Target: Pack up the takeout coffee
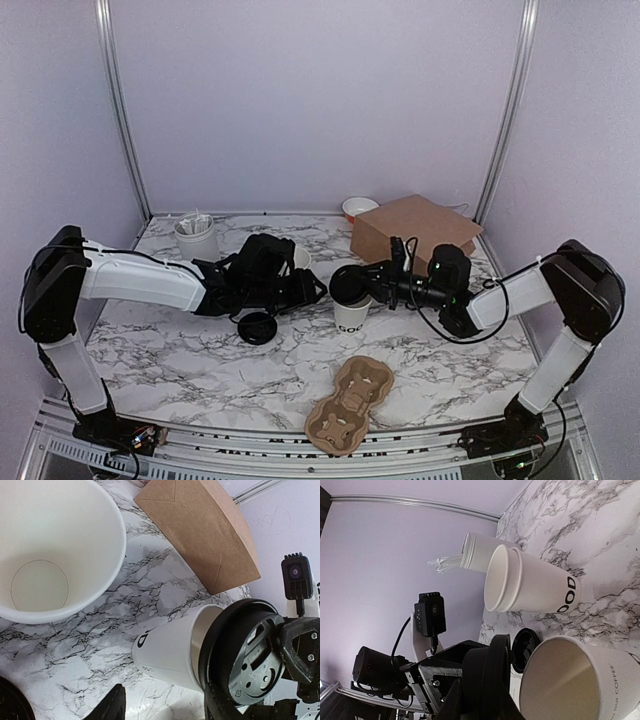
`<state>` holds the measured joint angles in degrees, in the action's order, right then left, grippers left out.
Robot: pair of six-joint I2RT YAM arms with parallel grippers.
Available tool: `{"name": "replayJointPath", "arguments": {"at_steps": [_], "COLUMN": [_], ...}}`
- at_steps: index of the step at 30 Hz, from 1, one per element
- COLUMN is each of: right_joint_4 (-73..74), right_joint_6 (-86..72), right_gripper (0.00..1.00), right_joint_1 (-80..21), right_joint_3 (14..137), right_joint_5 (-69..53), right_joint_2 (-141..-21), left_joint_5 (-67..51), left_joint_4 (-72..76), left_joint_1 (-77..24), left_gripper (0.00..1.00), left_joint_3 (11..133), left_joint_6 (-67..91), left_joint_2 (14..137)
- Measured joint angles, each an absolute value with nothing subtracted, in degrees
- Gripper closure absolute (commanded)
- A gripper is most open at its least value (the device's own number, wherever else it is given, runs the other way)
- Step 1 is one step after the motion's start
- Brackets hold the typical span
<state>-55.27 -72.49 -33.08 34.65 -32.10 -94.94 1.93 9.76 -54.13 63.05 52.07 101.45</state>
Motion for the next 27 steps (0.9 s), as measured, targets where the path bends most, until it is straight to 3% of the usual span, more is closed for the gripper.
{"name": "replayJointPath", "arguments": {"at_steps": [16,27], "right_joint_4": [-55.7,-54.4], "right_joint_6": [-72.5,-72.0], "right_gripper": [0.9,0.79], "right_joint_1": [-33.1,-32.8], "right_joint_3": [34.2,34.1], "right_joint_5": [-32.0,-31.3], "right_joint_2": [-96.6,-96.4], "left_joint_5": [1.3,0.9], "left_joint_4": [8.8,8.7], "left_joint_1": [-54.8,-55.1], "left_gripper": [0.45,0.45], "left_joint_3": [65.3,66.8], "left_joint_6": [51.6,51.1], "left_joint_2": [102.2,104.9]}}
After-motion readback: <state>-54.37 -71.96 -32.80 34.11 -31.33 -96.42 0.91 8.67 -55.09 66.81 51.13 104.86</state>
